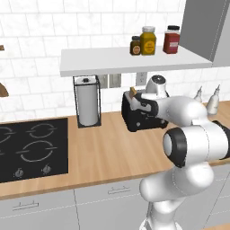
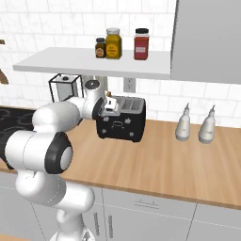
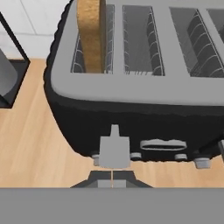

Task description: Start the toaster. Once the lever pops up, take the bread to the plate on the dining counter.

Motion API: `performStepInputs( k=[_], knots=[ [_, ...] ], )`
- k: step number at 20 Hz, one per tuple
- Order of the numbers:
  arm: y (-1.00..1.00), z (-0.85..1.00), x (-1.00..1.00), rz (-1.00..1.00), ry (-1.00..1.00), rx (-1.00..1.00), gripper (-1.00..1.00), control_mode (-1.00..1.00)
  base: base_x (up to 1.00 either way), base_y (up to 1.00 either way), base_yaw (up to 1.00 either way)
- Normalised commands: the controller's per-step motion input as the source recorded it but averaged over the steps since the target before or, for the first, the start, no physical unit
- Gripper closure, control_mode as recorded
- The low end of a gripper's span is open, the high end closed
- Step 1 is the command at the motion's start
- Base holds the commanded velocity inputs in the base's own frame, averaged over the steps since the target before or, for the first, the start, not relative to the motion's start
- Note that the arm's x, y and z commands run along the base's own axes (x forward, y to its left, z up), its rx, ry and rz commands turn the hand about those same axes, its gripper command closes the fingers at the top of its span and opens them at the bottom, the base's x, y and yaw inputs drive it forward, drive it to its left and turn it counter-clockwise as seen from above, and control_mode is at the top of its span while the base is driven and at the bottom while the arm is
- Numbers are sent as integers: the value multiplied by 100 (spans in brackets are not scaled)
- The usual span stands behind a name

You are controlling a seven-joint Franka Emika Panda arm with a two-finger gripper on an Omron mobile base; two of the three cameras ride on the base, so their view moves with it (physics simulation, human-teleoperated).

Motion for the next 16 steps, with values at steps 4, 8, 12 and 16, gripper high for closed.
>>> performStepInputs(
  k=[4, 8, 12, 16],
  knots=[
    [0, -16, 21, 0, 0, 0, 100, -100, 0, 0, 0],
    [0, -8, 19, 0, 0, 0, 100, -100, 0, 0, 0],
    [0, -11, 4, 0, 0, 0, 100, -100, 0, 0, 0],
    [0, -16, 0, 0, 0, 0, 100, -100, 0, 0, 0]
  ],
)
